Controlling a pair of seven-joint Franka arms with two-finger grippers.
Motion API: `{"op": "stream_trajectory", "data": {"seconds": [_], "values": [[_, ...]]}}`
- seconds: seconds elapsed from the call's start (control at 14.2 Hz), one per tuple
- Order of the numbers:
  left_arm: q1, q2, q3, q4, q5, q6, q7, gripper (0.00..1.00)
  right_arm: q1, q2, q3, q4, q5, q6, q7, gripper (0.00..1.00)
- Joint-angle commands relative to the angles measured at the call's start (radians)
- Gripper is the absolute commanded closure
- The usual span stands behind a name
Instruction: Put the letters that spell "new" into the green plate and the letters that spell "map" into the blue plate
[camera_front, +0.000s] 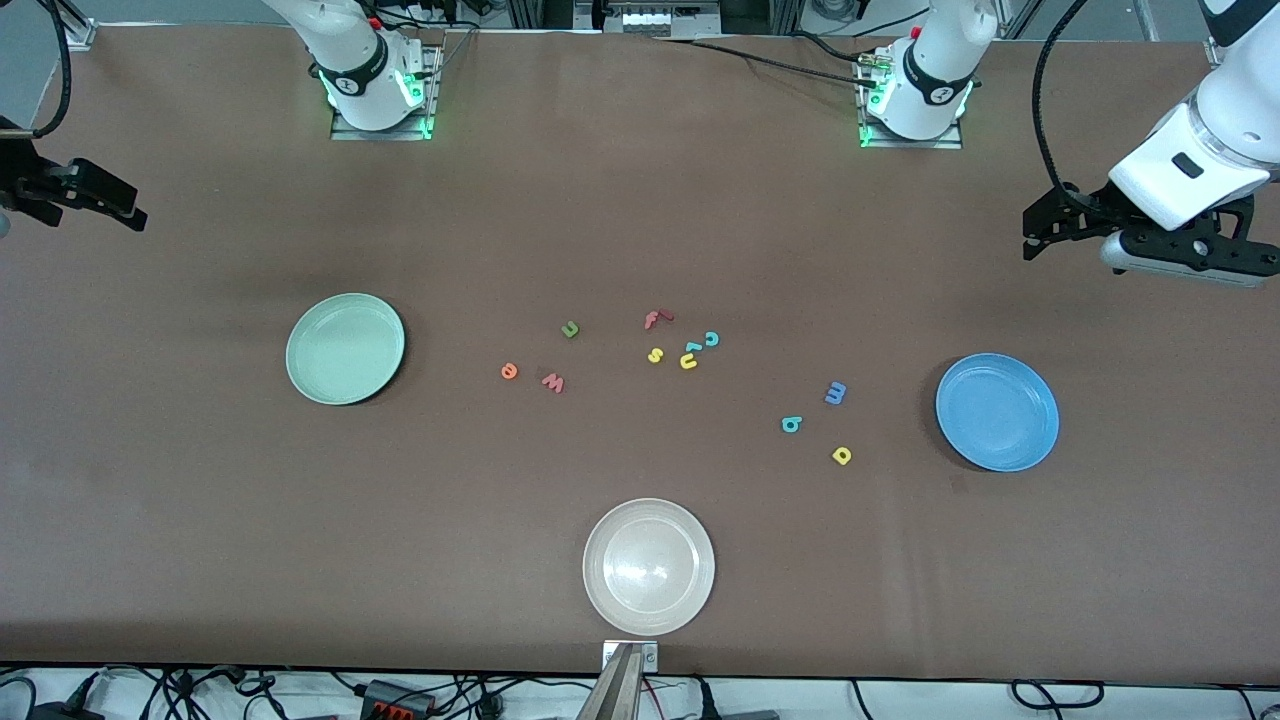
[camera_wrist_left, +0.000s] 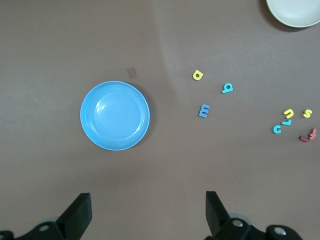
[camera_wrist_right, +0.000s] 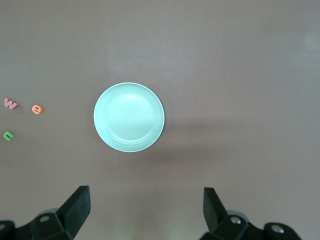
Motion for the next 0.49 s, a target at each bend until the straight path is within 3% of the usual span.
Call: {"op": "stream_trajectory", "data": {"seconds": [0.0, 0.42], "values": [[0.0, 0.012, -0.006, 0.031, 0.02, -0.025, 0.003, 0.0, -0.003, -0.029, 0.004, -0.026, -0.013, 0.003, 0.005, 0.0], [0.002, 0.012, -0.004, 0.031, 0.02, -0.025, 0.004, 0.0, 0.0, -0.018, 0.006, -0.035, -0.006, -0.002, 0.005, 0.0]]}}
